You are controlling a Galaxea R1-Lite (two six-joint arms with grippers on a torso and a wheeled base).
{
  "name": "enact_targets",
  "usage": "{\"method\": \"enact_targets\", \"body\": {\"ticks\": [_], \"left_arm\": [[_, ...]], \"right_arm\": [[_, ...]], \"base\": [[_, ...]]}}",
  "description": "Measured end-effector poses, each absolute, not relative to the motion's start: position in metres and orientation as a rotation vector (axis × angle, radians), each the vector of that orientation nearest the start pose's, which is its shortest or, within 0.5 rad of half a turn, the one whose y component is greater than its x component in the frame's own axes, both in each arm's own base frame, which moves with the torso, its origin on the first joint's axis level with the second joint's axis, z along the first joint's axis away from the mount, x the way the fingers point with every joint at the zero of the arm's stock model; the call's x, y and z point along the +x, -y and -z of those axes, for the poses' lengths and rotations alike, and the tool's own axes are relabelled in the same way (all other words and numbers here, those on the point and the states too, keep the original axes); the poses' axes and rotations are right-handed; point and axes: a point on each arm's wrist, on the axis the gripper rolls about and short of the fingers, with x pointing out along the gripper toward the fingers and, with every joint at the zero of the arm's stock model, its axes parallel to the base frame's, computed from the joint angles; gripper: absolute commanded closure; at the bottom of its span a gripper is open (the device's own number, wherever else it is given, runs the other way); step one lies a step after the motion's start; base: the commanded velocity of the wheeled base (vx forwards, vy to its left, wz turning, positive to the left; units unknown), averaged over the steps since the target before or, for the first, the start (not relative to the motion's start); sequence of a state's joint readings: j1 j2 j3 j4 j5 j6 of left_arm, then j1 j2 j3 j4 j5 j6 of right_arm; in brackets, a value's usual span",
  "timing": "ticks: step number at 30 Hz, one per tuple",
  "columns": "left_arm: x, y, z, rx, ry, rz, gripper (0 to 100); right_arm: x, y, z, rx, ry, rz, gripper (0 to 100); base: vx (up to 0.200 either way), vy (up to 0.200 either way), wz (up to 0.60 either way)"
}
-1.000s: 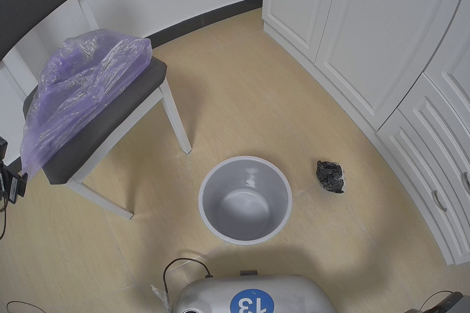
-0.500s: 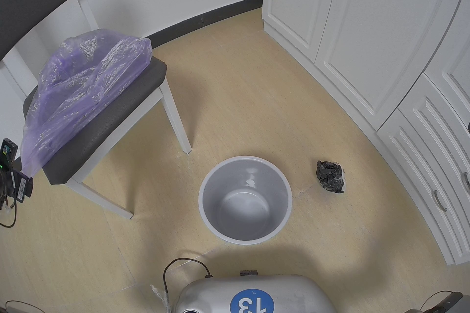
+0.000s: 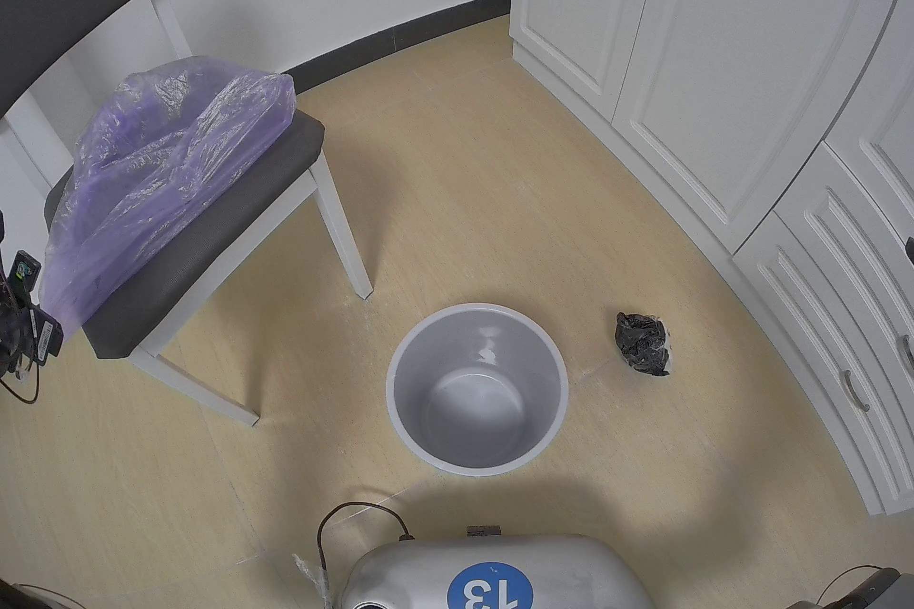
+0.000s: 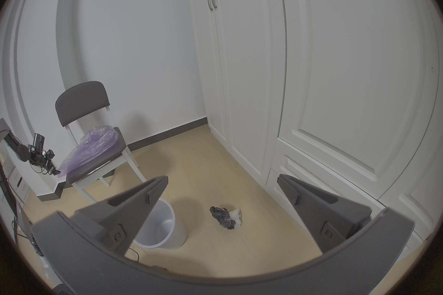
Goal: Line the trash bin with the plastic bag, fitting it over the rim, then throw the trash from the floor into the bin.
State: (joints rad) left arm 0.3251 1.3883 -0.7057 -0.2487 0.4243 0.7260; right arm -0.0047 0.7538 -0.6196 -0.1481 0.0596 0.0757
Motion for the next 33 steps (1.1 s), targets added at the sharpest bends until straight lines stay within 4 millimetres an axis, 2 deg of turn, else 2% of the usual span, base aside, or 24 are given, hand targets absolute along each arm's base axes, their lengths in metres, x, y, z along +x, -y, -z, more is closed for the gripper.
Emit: {"method": "enact_targets", "body": {"ticks": [6, 7, 23, 29, 33], "left_arm": [[0.215, -0.082, -0.202, 0.702, -0.688, -0.541, 0], [0.216, -0.082, -0.204, 0.703, -0.683, -0.54, 100], [0.222, -0.079, -0.212, 0.687, -0.623, -0.49, 100], [0.22, -0.07, -0.224, 0.645, -0.531, -0.476, 100], [0.217, -0.058, -0.239, 0.615, -0.451, -0.453, 100]], "right_arm": [[0.069, -0.001, -0.258, 0.077, 0.004, -0.056, 0], [0.069, -0.001, -0.258, 0.077, 0.004, -0.056, 0], [0.072, -0.001, -0.26, 0.091, 0.02, -0.057, 0], [0.077, -0.006, -0.264, 0.116, 0.06, -0.104, 0], [0.08, -0.014, -0.263, 0.134, 0.072, -0.142, 0]], "base": [[0.0, 0.0, 0.0], [0.0, 0.0, 0.0], [0.0, 0.0, 0.0], [0.0, 0.0, 0.0], [0.0, 0.0, 0.0]]}}
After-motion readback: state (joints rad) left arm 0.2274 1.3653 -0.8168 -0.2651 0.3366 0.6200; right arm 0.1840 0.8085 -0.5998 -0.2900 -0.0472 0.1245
